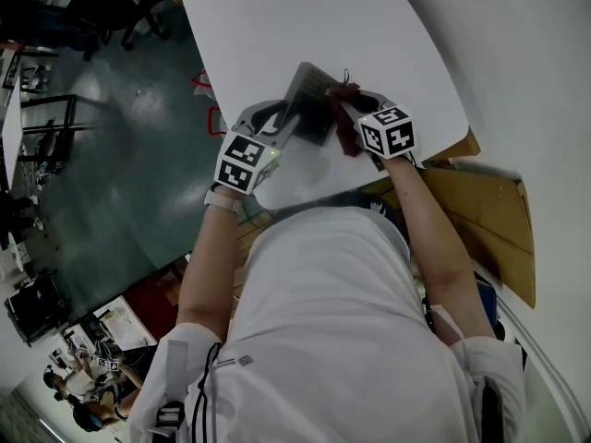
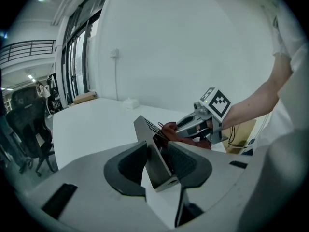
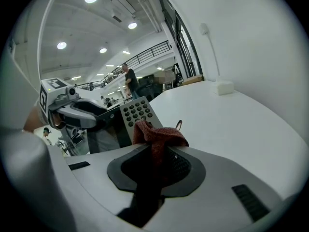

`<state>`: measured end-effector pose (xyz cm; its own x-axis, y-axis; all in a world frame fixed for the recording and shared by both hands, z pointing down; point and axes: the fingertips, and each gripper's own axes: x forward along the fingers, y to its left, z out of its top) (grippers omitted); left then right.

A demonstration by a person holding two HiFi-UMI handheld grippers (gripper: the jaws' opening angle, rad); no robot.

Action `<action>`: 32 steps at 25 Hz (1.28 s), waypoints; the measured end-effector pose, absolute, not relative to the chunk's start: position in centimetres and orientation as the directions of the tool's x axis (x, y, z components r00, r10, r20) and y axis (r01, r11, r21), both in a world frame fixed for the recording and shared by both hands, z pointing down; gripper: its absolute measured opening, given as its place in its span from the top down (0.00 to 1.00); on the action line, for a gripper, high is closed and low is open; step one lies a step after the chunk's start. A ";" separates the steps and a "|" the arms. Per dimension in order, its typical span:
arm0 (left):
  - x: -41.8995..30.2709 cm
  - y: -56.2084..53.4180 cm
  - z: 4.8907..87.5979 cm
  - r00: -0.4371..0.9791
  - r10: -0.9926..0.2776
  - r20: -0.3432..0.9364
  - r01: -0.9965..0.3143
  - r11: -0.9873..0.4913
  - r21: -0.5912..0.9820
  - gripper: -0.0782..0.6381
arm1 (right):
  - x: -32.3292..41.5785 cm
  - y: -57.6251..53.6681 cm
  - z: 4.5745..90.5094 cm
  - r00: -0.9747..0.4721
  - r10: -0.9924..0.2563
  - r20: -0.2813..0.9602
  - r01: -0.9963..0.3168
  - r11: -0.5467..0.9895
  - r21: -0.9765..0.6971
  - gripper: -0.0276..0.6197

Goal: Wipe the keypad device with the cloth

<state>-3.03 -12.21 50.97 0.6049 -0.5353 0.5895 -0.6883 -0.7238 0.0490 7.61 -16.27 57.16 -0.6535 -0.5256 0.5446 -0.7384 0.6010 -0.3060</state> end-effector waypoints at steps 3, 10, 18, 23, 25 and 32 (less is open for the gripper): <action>-2.9 -12.2 50.7 0.606 -0.544 0.581 -0.691 -0.722 0.045 0.69 | 7.1 -15.2 57.2 -0.660 -0.508 0.554 -0.727 0.618 -0.299 0.84; -2.8 -12.3 50.6 0.599 -0.557 0.576 -0.700 -0.713 0.040 0.70 | 6.0 -13.0 57.1 -0.674 -0.470 0.570 -0.695 0.664 -0.275 0.84; -2.6 -12.3 50.1 0.587 -0.594 0.550 -0.715 -0.699 0.007 0.70 | 5.5 -11.5 56.2 -0.692 -0.453 0.562 -0.667 0.698 -0.259 0.84; -4.1 -11.5 46.0 0.539 -0.717 0.441 -0.807 -0.590 0.027 0.78 | 4.7 -11.3 50.2 -0.730 -0.489 0.478 -0.637 0.741 -0.215 0.84; -5.2 -10.8 43.4 0.517 -0.760 0.393 -0.839 -0.541 0.058 0.80 | 4.2 -11.1 46.9 -0.761 -0.486 0.429 -0.610 0.762 -0.219 0.84; -9.5 -6.9 35.9 0.434 -0.868 0.240 -0.900 -0.431 0.069 0.85 | 2.8 -9.6 36.6 -0.837 -0.495 0.232 -0.542 0.810 -0.227 0.84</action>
